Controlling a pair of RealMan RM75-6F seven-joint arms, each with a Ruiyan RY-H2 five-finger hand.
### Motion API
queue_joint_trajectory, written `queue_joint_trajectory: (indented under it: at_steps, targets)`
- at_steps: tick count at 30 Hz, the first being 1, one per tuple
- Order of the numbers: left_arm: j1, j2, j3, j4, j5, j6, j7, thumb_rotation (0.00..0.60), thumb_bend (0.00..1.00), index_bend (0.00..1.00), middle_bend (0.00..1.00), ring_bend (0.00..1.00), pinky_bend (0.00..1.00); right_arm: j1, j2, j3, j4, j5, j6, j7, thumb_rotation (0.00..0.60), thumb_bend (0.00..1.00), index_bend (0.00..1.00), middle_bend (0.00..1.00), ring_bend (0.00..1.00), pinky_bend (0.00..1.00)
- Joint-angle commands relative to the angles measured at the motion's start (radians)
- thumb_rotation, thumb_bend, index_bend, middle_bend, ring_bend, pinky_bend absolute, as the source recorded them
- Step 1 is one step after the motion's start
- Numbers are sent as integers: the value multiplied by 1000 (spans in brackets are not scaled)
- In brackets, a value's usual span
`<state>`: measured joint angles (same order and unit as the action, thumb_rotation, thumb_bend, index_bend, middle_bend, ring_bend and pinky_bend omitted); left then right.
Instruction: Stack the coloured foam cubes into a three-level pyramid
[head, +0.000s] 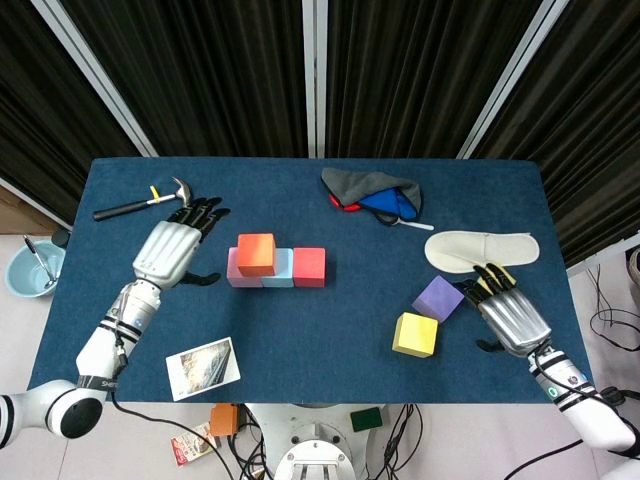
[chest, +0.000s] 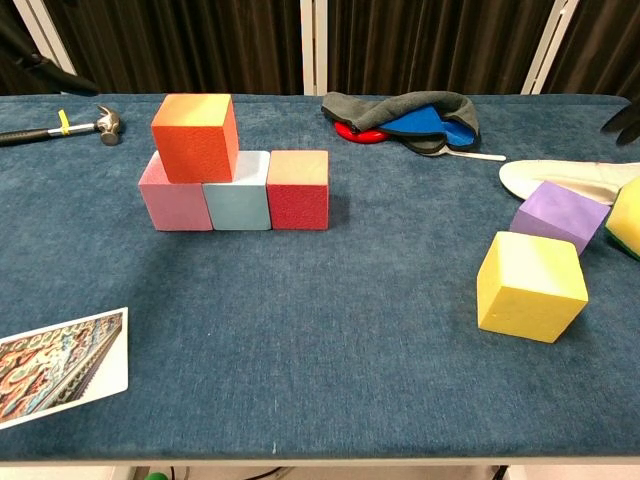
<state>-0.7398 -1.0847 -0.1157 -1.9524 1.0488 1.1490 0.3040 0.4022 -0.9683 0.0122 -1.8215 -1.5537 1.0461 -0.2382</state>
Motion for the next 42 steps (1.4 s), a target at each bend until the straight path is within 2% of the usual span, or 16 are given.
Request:
queue_joint_trajectory:
  at_steps: [1, 7, 13, 24, 28, 32, 36, 38, 42]
  targets:
    - [31, 14, 12, -6, 27, 15, -29, 550, 122, 112, 36, 31, 182, 10, -40, -28, 56, -66, 7, -68, 600, 0, 167, 181, 18, 0]
    - [79, 25, 19, -3, 72, 28, -85, 555, 122, 112, 36, 31, 181, 36, -147, -34, 172, -160, 33, -70, 600, 0, 170, 171, 18, 0]
    - [111, 43, 16, -10, 93, 35, -113, 556, 118, 113, 36, 31, 181, 84, -200, -54, 265, -263, 28, -82, 600, 0, 171, 146, 18, 0]
    - [151, 60, -4, 0, 111, 36, -171, 557, 117, 113, 36, 31, 181, 157, -284, -71, 371, -360, 25, -60, 600, 0, 170, 88, 13, 0]
    - [169, 60, -3, 8, 126, 39, -186, 549, 117, 112, 36, 31, 182, 200, -309, -81, 391, -384, -14, -59, 600, 1, 174, 116, 13, 0]
    - [186, 56, 2, 18, 140, 41, -196, 547, 117, 112, 36, 31, 182, 227, -325, -90, 409, -400, -22, -39, 600, 56, 322, 233, 31, 1]
    - [206, 51, 5, 29, 157, 52, -216, 553, 117, 112, 36, 31, 181, 229, -325, -72, 402, -367, 9, 9, 600, 142, 504, 358, 114, 39]
    - [221, 49, 6, 38, 169, 63, -235, 551, 117, 113, 36, 31, 182, 222, -324, -42, 372, -311, 34, 70, 600, 148, 565, 408, 152, 57]
    - [251, 47, 16, 61, 190, 79, -264, 560, 113, 113, 36, 31, 182, 223, -312, 45, 273, -168, 33, 113, 600, 147, 602, 471, 210, 87]
